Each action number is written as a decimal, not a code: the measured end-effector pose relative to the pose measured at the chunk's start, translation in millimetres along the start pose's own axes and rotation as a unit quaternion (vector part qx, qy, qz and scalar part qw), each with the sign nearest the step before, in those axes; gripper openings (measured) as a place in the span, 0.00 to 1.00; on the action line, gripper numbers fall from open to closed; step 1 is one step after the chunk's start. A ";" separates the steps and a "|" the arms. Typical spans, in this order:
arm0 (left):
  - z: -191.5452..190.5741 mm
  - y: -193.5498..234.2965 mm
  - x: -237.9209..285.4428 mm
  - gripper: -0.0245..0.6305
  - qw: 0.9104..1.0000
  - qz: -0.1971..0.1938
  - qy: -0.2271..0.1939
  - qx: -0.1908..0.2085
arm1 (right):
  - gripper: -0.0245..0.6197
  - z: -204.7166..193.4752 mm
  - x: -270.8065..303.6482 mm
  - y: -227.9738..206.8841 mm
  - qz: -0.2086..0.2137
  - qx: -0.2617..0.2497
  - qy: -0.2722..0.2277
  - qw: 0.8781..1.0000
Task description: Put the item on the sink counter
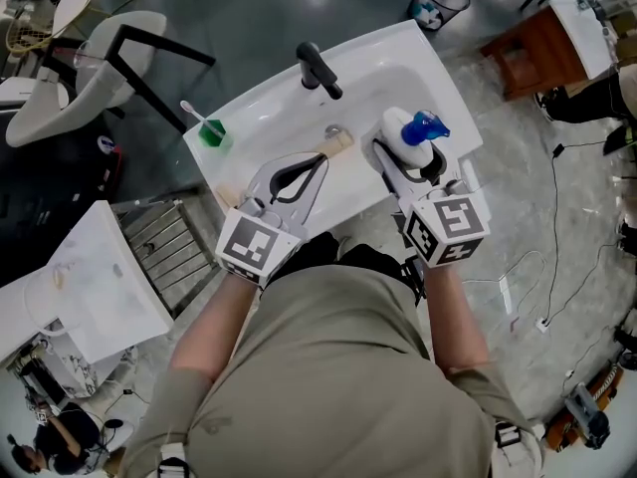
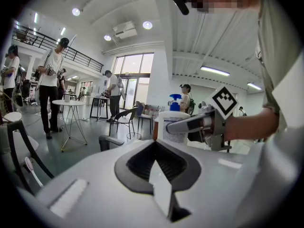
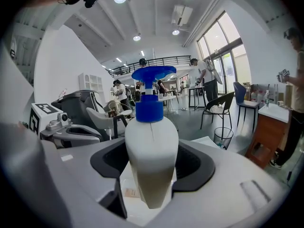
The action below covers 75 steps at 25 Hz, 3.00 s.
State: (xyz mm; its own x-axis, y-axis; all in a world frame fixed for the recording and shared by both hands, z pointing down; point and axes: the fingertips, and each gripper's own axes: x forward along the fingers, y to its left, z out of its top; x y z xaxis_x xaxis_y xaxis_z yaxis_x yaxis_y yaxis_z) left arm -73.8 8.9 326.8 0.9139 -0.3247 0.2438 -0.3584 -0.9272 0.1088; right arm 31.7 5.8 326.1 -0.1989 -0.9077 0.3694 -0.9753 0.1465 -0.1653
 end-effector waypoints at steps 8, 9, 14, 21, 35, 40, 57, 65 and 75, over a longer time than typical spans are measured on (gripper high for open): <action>-7.6 14.7 7.5 0.04 1.000 -0.007 0.002 -0.009 | 0.47 3.6 17.1 -5.1 -0.009 -0.002 0.006 1.000; -8.3 15.3 8.9 0.04 1.000 -0.008 0.003 -0.010 | 0.47 4.4 18.1 -6.1 -0.010 -0.003 0.006 1.000; -9.0 14.7 17.4 0.04 1.000 -0.012 0.005 -0.011 | 0.47 9.8 25.3 -15.9 -0.014 -0.005 0.002 1.000; -10.9 21.8 34.1 0.04 1.000 -0.003 0.016 -0.013 | 0.47 9.0 47.4 -39.3 -0.007 0.001 0.005 1.000; -16.8 31.4 74.1 0.04 0.998 0.021 0.043 -0.028 | 0.47 -1.0 92.3 -90.8 0.014 0.012 0.020 1.000; -29.6 35.5 84.8 0.04 0.997 0.031 0.060 -0.039 | 0.47 -3.8 106.3 -108.0 0.019 0.011 0.024 0.999; -43.2 47.6 112.5 0.04 0.993 0.058 0.083 -0.058 | 0.47 -15.2 154.6 -161.0 0.024 0.007 0.038 0.999; -52.1 46.6 122.2 0.04 0.991 0.061 0.093 -0.069 | 0.47 -15.2 168.6 -182.6 0.020 0.000 0.037 0.999; -67.5 54.0 129.1 0.04 0.989 0.067 0.106 -0.081 | 0.47 -20.2 189.9 -208.5 0.010 -0.004 0.042 0.999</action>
State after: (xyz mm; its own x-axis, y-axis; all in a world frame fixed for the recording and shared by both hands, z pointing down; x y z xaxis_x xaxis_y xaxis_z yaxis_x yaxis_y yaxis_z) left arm 12.0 -70.5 429.1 0.8013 -0.3807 0.4614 -0.5159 -0.8302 0.2110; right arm 195.3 -189.2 449.1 -0.2250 -0.8684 0.4418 -0.9718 0.1672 -0.1664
